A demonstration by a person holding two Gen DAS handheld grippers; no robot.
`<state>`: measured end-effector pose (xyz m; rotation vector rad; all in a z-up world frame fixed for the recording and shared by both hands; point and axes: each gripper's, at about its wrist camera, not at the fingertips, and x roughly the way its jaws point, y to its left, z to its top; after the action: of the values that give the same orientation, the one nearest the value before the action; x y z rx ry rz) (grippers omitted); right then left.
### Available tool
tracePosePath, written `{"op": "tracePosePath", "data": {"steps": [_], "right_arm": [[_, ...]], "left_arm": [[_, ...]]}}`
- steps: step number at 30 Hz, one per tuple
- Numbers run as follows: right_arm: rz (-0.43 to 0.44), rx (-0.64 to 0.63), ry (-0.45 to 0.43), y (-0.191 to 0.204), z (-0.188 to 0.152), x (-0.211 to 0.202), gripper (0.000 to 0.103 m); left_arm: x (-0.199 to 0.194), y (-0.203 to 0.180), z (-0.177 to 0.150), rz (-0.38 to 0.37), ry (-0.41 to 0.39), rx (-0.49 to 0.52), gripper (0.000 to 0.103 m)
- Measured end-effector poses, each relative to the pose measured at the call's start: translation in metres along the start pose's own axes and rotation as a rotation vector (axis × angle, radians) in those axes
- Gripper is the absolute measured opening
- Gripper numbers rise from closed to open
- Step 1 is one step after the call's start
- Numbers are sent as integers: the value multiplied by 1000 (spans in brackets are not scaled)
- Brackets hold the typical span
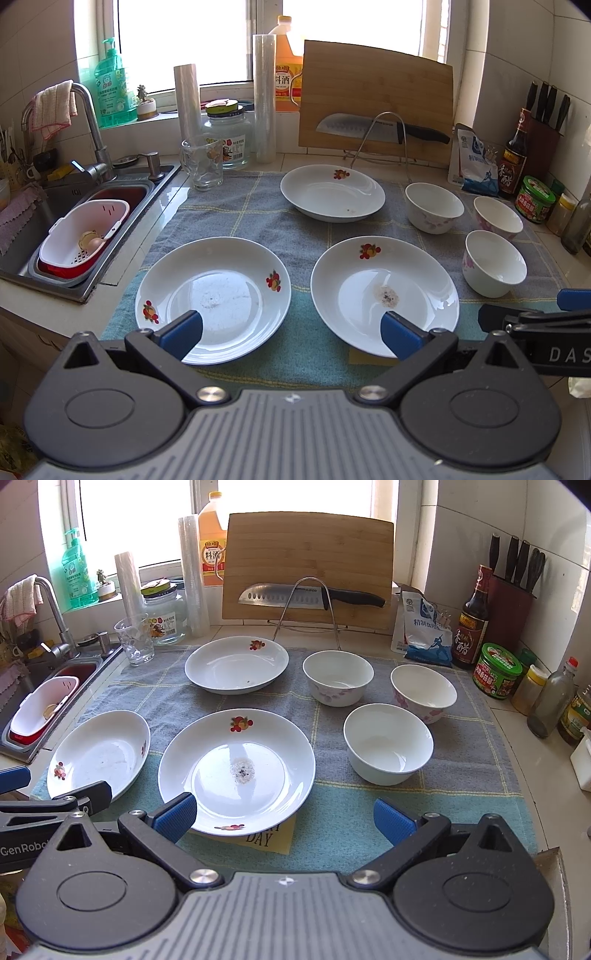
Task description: Organize plates and bowls
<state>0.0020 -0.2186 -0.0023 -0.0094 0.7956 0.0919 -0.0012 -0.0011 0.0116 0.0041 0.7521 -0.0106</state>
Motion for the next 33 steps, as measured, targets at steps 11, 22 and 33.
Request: {"op": "tracePosePath", "data": {"steps": [11, 22, 33], "right_arm": [[78, 12, -35, -1, 4, 4, 103], [169, -140, -128, 9, 16, 15, 103], [325, -252, -152, 37, 28, 42, 103]], "left_arm": [[5, 6, -1, -17, -15, -10, 102], [9, 32, -14, -38, -103, -28, 102], [33, 68, -53, -17, -89, 0, 102]]}}
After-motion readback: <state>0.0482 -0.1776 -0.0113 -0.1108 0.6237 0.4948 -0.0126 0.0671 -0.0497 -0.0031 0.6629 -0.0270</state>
